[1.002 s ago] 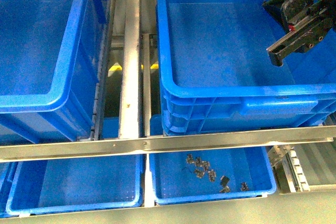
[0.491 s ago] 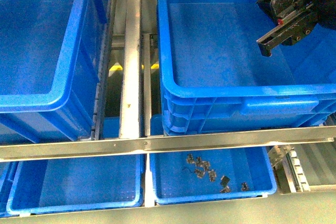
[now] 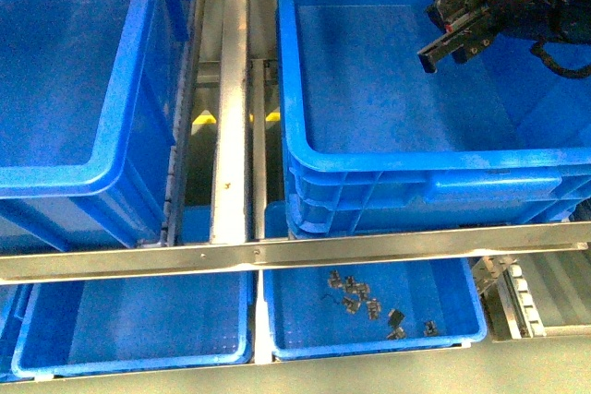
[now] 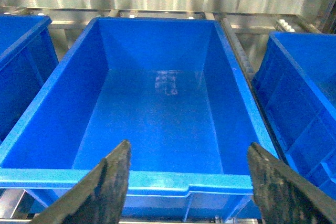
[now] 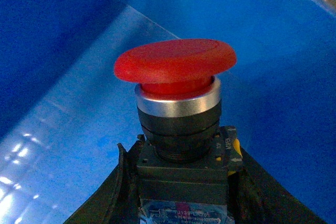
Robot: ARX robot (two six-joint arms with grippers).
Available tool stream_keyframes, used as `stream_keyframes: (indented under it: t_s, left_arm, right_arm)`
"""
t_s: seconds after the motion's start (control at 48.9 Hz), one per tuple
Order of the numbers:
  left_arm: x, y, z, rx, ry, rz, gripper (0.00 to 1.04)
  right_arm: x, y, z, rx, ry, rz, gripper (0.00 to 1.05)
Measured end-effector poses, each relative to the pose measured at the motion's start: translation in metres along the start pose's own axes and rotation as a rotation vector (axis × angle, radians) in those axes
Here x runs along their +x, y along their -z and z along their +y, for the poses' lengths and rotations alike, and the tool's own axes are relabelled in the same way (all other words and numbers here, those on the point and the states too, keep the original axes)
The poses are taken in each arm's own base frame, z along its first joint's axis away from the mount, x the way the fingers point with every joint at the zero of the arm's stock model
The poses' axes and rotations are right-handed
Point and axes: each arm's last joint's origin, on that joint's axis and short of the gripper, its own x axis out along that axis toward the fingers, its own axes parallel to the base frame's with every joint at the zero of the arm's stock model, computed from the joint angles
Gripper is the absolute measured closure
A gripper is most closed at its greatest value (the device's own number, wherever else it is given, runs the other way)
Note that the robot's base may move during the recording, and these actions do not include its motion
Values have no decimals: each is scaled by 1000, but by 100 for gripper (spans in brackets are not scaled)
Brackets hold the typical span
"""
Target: Pick red and yellow buttons and place in box
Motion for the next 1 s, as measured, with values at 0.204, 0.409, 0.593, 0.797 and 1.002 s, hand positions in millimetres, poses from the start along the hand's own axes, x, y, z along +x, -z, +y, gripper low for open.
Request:
stream_keyframes:
  t_s: [0.204,0.409,0.593,0.797,1.002]
  left_arm:
    - [0,0,0,2,0,0,6]
    - [0,0,0,2,0,0,8]
    - [0,0,0,2,0,0,8]
    - [0,0,0,2,0,0,8]
    - [0,0,0,2,0,0,8]
  right_arm:
    - [74,5,-19,18,8,99,69]
    - [163,20,-32,46,31,248,69]
    - [192,16,-40,60,42,293,69]
    - [209,11,-46,61,50,342,69]
    - [207,12,-46,76,45,324,40]
